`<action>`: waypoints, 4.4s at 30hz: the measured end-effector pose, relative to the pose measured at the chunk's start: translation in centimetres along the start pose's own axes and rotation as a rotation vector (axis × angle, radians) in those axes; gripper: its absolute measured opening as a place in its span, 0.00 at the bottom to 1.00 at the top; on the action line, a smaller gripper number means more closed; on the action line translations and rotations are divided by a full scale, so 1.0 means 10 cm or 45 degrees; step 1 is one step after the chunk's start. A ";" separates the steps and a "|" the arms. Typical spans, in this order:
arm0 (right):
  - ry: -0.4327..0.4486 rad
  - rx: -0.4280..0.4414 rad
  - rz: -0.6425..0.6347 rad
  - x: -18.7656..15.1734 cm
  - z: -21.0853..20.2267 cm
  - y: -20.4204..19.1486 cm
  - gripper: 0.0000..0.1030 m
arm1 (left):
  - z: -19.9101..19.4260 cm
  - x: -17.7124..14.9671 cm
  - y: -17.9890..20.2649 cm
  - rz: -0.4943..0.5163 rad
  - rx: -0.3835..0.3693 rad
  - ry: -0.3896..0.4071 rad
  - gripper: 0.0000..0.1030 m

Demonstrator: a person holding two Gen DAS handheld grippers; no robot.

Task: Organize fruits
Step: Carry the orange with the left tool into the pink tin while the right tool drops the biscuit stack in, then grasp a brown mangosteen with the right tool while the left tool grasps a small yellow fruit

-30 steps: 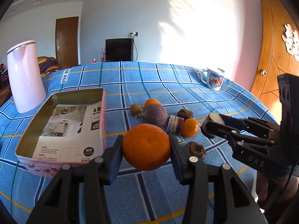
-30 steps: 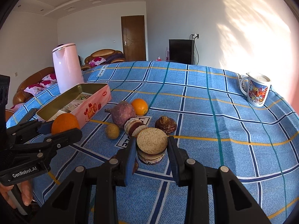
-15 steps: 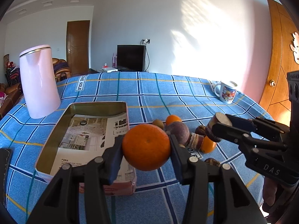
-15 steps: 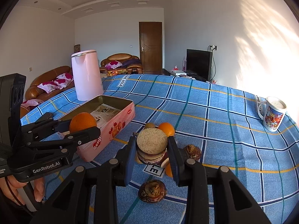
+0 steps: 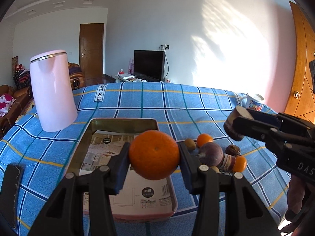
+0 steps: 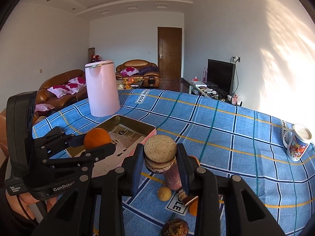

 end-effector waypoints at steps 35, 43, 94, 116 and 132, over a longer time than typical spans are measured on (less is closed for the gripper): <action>-0.174 0.168 -0.048 0.03 1.15 -0.75 0.34 | 0.55 0.04 -0.86 -0.088 0.150 -0.118 0.47; -0.213 0.166 -0.035 -0.04 1.26 -0.72 0.34 | 0.59 0.03 -0.85 -0.074 0.153 -0.147 0.47; -0.377 0.022 0.143 -1.02 0.15 0.42 0.43 | 0.31 -0.14 0.50 0.117 -0.023 -0.108 0.95; -0.158 -0.174 0.220 -0.86 0.01 0.77 0.43 | 0.79 -0.28 0.96 0.168 -0.224 -0.415 0.45; -0.073 -0.161 0.220 -0.86 -0.09 0.76 0.43 | 0.67 -0.25 1.02 0.215 -0.224 -0.340 0.27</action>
Point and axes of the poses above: each gripper's, at about its wrist camera, not at the fingertips, and z roughly the way its jaws point, y to its right, x to its top, the point moved 1 cm from there along z, roughly the way its jaws point, and after that the axes turned 1 degree about -x, right-handed, at the moved point
